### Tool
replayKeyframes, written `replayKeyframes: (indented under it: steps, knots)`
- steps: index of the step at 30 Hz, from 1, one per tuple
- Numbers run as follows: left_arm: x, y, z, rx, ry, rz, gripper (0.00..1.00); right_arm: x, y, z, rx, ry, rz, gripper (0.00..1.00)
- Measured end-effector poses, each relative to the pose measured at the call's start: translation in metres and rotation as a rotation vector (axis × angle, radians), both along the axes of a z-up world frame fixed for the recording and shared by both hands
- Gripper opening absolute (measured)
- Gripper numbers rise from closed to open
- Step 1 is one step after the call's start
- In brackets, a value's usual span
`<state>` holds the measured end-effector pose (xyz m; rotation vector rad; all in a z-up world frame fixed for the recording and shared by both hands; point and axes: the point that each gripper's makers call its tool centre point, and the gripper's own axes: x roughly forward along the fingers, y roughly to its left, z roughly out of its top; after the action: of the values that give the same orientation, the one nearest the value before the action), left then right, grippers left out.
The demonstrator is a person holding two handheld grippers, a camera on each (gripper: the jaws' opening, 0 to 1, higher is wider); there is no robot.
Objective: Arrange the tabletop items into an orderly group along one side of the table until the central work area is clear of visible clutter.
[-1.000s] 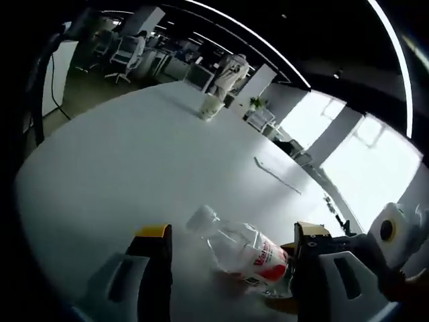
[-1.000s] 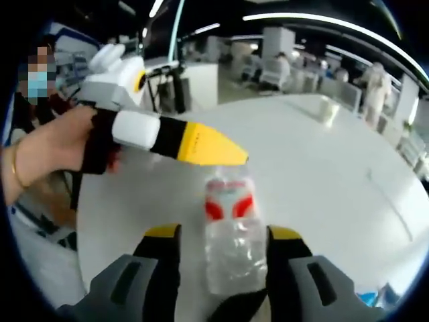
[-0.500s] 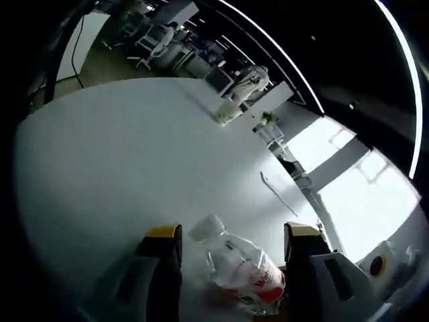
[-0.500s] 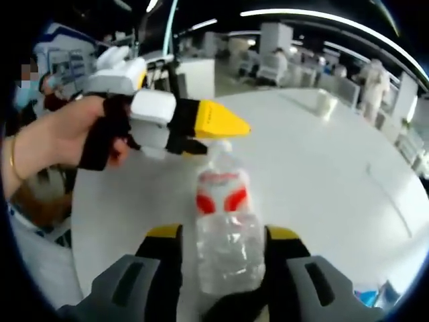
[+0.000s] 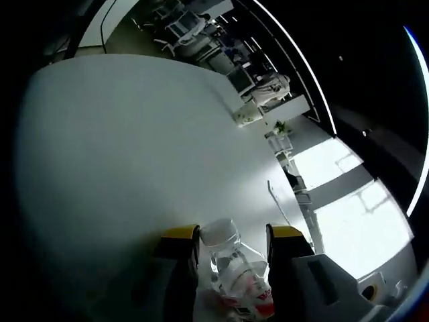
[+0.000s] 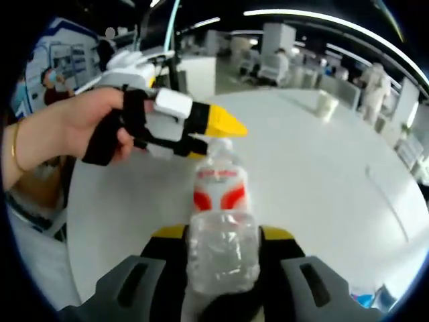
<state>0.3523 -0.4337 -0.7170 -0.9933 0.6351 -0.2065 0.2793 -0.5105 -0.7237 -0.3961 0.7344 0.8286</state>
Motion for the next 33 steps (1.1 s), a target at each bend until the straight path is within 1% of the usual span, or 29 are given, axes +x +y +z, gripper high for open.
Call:
replayKeyframes:
  steps: [4, 7, 8, 9, 11, 14, 16, 18, 20, 27, 29, 33]
  knots:
    - [0.0, 0.0, -0.005, -0.027, 0.044, 0.005, 0.31, -0.001, 0.0, 0.0, -0.008, -0.009, 0.01, 0.38]
    - [-0.002, -0.002, -0.009, -0.063, 0.083, 0.008, 0.28, -0.001, 0.0, -0.001, -0.013, -0.018, 0.019, 0.38]
    - [-0.001, -0.001, -0.009, -0.059, 0.08, 0.013, 0.27, -0.001, 0.0, -0.001, -0.013, -0.02, 0.021, 0.38]
    - [-0.002, -0.001, -0.01, -0.061, 0.098, 0.018, 0.25, -0.001, 0.0, -0.001, -0.014, -0.022, 0.024, 0.38]
    - [-0.003, 0.0, -0.012, -0.059, 0.106, 0.015, 0.23, -0.001, 0.0, -0.001, -0.015, -0.025, 0.028, 0.38]
    - [-0.003, -0.001, -0.012, -0.127, 0.152, 0.044, 0.23, -0.001, 0.0, -0.001, -0.018, -0.027, 0.028, 0.38]
    - [-0.002, -0.001, -0.011, -0.101, 0.146, 0.025, 0.23, -0.001, 0.0, -0.001, -0.021, -0.03, 0.029, 0.38]
    - [-0.003, -0.002, -0.011, -0.103, 0.161, 0.025, 0.22, -0.001, 0.0, -0.002, -0.023, -0.033, 0.031, 0.38]
    - [-0.003, -0.002, -0.011, -0.095, 0.164, 0.017, 0.22, -0.001, 0.0, -0.002, -0.025, -0.034, 0.032, 0.38]
    - [0.0, -0.004, 0.003, -0.052, 0.114, -0.007, 0.21, 0.0, 0.0, -0.001, -0.02, -0.035, 0.024, 0.38]
    - [0.0, -0.004, 0.009, -0.03, 0.104, -0.018, 0.21, 0.0, 0.0, 0.0, -0.02, -0.038, 0.02, 0.38]
    - [0.002, -0.005, 0.022, 0.032, 0.055, -0.051, 0.21, 0.001, -0.001, 0.001, -0.03, -0.057, 0.01, 0.38]
